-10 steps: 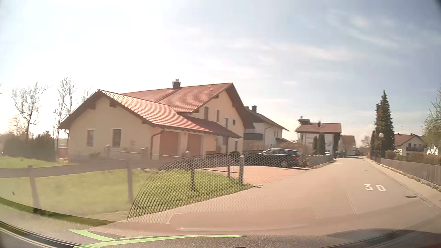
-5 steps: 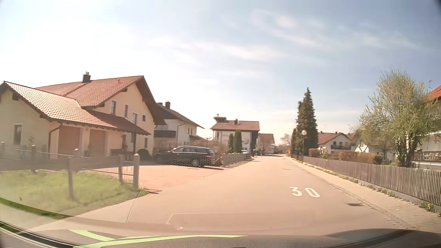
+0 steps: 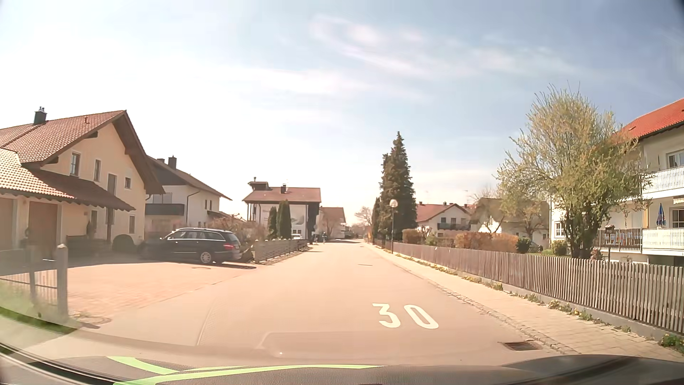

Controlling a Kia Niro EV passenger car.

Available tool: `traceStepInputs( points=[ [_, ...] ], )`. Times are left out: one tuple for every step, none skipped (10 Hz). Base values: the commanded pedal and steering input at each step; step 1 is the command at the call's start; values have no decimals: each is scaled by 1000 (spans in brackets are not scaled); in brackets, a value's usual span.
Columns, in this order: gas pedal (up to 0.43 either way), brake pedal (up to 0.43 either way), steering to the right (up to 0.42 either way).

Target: Follow the waypoints while adhering to traffic rules and regulations

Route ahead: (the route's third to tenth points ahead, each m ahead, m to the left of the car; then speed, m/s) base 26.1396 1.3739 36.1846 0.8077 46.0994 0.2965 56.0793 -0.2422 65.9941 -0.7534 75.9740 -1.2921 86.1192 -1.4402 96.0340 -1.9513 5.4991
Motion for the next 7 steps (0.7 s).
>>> traceStepInputs(
  points=[
    [358,0,110],
    [358,0,66],
    [358,0,43],
    [358,0,25],
    [358,0,14],
    [358,0,7],
    [358,0,4]
  ],
)
